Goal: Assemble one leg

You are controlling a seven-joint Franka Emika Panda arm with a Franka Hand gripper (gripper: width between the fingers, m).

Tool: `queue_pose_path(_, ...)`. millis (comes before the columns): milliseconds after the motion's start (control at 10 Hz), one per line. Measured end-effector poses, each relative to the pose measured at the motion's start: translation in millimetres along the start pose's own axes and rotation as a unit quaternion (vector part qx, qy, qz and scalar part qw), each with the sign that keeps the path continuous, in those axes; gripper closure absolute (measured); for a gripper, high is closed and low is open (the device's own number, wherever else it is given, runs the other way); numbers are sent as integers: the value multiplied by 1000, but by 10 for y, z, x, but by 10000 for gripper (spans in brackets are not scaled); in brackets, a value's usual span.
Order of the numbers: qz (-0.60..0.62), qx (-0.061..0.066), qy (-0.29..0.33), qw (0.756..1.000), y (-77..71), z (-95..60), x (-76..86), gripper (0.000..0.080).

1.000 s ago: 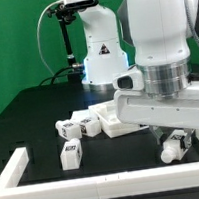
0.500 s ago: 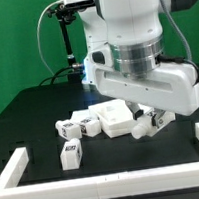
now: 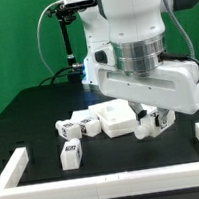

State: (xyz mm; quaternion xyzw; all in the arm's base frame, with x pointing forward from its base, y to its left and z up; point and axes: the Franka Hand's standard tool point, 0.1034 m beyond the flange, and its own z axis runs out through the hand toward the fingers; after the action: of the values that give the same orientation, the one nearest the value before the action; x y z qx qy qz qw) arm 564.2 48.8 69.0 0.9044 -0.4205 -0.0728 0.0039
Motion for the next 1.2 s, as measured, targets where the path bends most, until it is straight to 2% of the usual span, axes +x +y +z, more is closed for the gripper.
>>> queue_pose_path(200,65,-11,-14,998,129,-99,-99,515)
queue_pose_path(300,101,-13,-15,995,176,-86,-150,515)
queue_pose_path(400,113,5,-13,993,152,-89,-141,515)
queue_pose_path(800,121,2,-14,993,163,-73,-167,515)
queue_pose_path(900,149,-7,-21,989,202,-95,-283,515)
queue_pose_path(1100,236,-23,-32,971,393,-87,-555,515)
queue_pose_path(1200,262,-21,-30,964,437,-45,-641,515)
